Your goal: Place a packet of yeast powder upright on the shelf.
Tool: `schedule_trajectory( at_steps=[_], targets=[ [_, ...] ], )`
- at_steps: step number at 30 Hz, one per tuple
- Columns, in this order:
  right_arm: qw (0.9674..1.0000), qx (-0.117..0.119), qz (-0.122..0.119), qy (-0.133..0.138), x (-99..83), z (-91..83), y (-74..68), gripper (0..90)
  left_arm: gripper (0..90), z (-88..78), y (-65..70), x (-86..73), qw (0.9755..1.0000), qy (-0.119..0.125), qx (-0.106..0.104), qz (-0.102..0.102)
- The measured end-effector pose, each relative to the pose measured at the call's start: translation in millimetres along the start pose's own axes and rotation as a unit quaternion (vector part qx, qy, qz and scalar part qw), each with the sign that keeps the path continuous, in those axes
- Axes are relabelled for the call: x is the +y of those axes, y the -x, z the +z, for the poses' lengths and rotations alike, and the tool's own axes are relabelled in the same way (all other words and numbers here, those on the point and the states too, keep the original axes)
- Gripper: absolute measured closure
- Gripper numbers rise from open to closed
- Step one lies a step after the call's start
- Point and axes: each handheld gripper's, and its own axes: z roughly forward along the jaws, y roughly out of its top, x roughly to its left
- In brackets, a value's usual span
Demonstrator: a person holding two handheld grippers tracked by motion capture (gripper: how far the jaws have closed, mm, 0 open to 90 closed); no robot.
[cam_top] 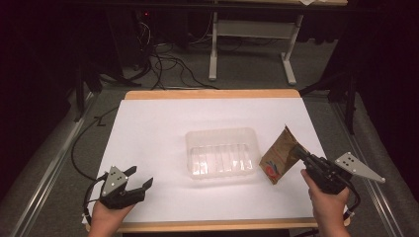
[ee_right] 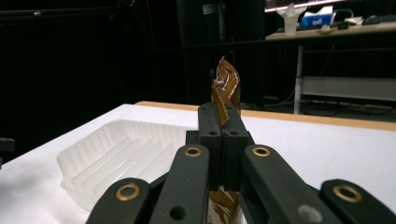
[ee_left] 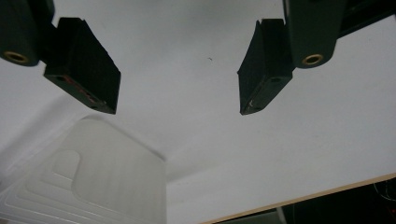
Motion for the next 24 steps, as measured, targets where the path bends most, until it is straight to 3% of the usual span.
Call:
schedule_trajectory(
  at_steps=[24],
  targets=[
    [0.9987,0.006,0.006,0.050,27.6,1.6,-9.0,90.0,30.2,-7.6,-4.2,-2.4,0.9997,0.015,0.014,-0.013]
  ],
)
